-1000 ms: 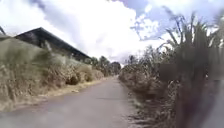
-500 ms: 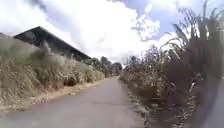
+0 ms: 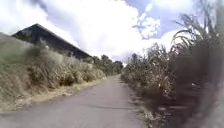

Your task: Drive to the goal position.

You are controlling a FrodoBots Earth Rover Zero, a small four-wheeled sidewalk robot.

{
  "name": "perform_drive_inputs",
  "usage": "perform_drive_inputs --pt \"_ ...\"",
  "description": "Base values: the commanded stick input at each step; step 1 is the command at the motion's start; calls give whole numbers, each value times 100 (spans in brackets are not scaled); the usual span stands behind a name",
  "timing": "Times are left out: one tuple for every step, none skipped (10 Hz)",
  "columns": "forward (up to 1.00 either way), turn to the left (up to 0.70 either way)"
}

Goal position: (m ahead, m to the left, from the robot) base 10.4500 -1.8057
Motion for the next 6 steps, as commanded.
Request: perform_drive_inputs --pt "70 0" --pt "70 0" --pt "70 0" --pt "70 0" --pt "70 0" --pt "70 13"
